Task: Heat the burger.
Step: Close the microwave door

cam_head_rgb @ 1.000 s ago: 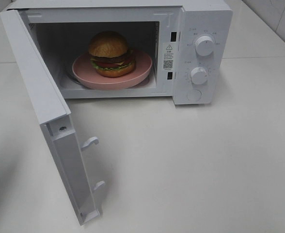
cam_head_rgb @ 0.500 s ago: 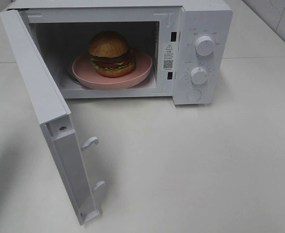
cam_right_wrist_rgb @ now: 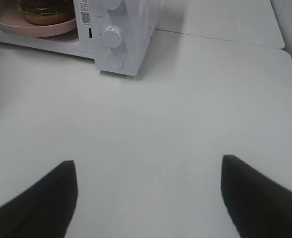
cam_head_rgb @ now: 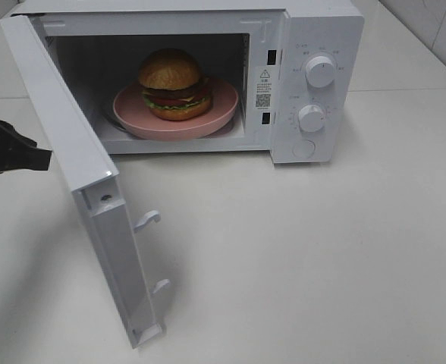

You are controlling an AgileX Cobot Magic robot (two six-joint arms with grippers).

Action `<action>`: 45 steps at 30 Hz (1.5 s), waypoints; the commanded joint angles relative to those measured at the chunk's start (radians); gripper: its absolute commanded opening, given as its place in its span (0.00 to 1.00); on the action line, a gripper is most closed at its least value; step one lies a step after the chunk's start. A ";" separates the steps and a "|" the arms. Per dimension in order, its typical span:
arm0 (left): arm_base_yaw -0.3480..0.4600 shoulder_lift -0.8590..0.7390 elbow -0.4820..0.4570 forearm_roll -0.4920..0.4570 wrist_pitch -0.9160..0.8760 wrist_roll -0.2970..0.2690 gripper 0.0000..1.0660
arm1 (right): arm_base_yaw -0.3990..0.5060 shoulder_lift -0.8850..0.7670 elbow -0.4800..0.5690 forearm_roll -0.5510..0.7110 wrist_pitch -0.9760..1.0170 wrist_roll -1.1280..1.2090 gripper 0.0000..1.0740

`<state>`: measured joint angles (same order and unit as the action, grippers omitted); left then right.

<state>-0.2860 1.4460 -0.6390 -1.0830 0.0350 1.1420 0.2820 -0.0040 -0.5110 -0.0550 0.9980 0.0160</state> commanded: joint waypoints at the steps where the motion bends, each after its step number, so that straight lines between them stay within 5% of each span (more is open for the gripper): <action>1: -0.032 0.023 -0.026 -0.013 -0.014 -0.013 0.00 | -0.005 -0.030 0.003 0.002 -0.009 -0.016 0.68; 23: -0.220 0.353 -0.449 -0.013 -0.047 -0.015 0.00 | -0.005 -0.030 0.003 0.002 -0.009 -0.016 0.68; 45: -0.288 0.605 -0.828 -0.014 -0.035 -0.015 0.00 | -0.005 -0.030 0.003 0.002 -0.009 -0.016 0.68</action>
<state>-0.6010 2.0320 -1.4120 -1.1450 0.1350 1.0600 0.2820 -0.0040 -0.5090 -0.0550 0.9980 0.0160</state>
